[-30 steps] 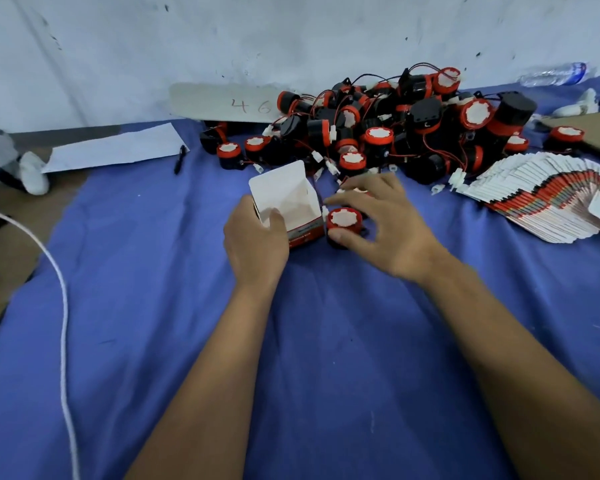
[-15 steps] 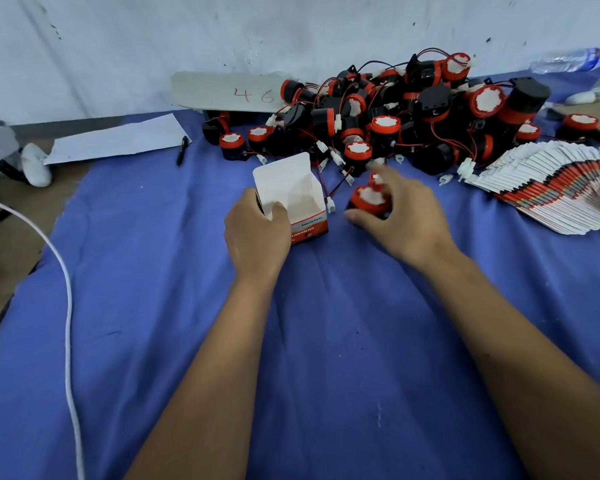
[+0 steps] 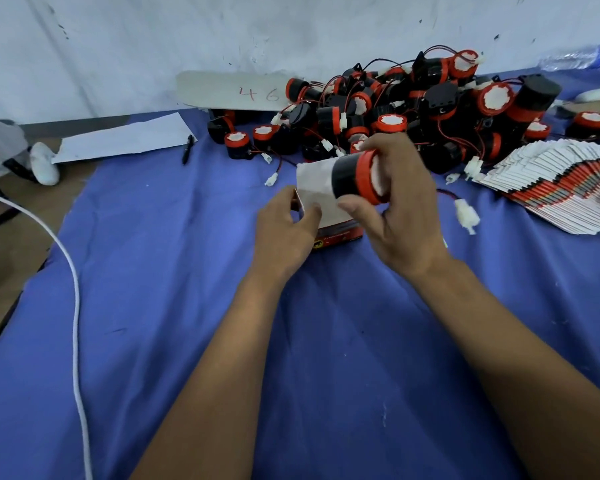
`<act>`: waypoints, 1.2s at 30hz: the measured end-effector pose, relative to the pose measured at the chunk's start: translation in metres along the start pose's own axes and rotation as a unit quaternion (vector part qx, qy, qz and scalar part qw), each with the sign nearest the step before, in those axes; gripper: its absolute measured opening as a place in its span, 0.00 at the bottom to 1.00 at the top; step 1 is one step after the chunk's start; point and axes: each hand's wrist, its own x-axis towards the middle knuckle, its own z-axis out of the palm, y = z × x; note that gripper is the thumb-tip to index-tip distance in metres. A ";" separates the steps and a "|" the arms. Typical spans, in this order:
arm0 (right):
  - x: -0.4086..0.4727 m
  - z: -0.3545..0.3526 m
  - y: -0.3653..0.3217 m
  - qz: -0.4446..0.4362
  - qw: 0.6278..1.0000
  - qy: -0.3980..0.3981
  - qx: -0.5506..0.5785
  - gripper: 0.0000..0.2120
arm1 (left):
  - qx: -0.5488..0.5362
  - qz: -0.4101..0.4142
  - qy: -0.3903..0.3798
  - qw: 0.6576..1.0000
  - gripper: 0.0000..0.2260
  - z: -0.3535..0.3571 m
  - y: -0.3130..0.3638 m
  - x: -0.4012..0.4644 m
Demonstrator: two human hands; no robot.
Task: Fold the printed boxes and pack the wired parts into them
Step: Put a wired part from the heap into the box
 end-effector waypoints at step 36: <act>0.002 0.002 0.001 0.041 0.947 -0.254 -0.193 0.19 | -0.169 -0.067 -0.089 0.979 0.13 -0.004 0.002 0.002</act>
